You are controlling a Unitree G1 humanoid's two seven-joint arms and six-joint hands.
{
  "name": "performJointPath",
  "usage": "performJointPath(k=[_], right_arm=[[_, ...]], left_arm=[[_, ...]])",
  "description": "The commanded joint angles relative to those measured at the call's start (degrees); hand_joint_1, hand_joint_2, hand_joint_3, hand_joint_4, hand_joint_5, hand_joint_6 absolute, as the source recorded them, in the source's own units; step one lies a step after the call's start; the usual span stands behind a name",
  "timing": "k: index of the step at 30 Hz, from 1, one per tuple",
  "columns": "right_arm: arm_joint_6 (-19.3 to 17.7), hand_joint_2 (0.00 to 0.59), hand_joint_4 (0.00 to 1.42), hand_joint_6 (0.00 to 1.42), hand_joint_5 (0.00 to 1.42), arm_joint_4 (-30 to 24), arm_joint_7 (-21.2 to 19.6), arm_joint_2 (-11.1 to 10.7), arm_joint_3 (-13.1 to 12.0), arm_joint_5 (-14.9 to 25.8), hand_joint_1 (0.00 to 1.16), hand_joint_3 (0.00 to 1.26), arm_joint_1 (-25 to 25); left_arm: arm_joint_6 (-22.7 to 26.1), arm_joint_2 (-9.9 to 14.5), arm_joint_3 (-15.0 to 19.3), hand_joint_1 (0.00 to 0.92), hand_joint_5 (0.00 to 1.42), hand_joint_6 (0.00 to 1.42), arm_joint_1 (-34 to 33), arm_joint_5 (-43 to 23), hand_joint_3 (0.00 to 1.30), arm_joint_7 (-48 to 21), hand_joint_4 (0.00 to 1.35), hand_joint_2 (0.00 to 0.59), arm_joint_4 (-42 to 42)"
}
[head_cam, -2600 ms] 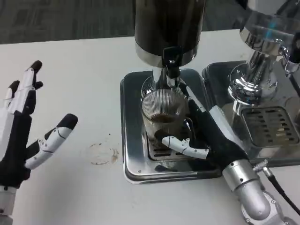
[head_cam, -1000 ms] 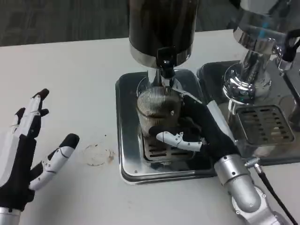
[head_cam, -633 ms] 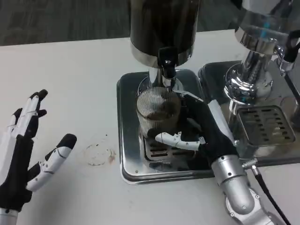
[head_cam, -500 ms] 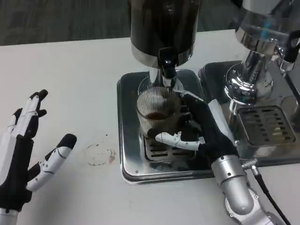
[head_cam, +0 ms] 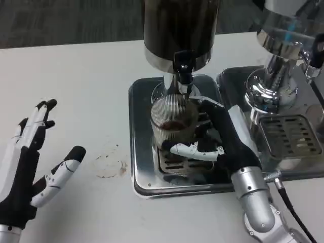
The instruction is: Grasp the cup under the faucet to collect the drink, then remove the cup.
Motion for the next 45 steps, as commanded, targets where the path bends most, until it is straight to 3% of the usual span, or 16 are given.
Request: performJointPath(k=[1, 9, 16, 27, 45], right_arm=[[1.31, 0.127, 0.61, 0.68, 0.58, -1.34, -1.00, -0.92, -0.51, -0.53, 1.01, 0.60, 1.74], [2.32, 0.110, 0.67, 0.75, 0.65, -7.06, -2.81, -2.22, -0.93, -2.20, 1.01, 0.62, 4.26], [3.55, 0.108, 0.69, 0.77, 0.67, -12.98, 0.35, -3.77, -1.90, -1.16, 1.00, 0.63, 7.48], [4.83, 0.100, 0.71, 0.81, 0.70, -18.05, 0.59, -3.82, -2.03, -1.35, 1.00, 0.64, 10.42], [8.01, 0.091, 0.75, 0.88, 0.75, -33.38, 3.13, -4.17, -4.21, -0.25, 1.00, 0.67, 18.58]], left_arm=[[-0.40, 0.06, -0.87, 0.000, 0.20, 0.03, -0.59, -0.36, 0.08, -0.34, 0.00, 0.200, 0.78], [-0.62, -0.62, -2.03, 0.000, 0.20, 0.03, -1.40, -0.08, 0.09, 0.14, 0.00, 0.200, 1.49], [-1.03, -1.48, -3.40, 0.000, 0.20, 0.03, -2.76, -0.23, 0.09, 0.33, 0.00, 0.205, 3.23], [-1.56, -1.53, -4.26, 0.000, 0.20, 0.03, -3.56, 0.05, 0.09, 0.87, 0.00, 0.207, 4.17], [-2.53, -1.42, -5.17, 0.000, 0.20, 0.03, -4.56, 0.04, 0.10, 0.29, 0.00, 0.207, 5.46]])
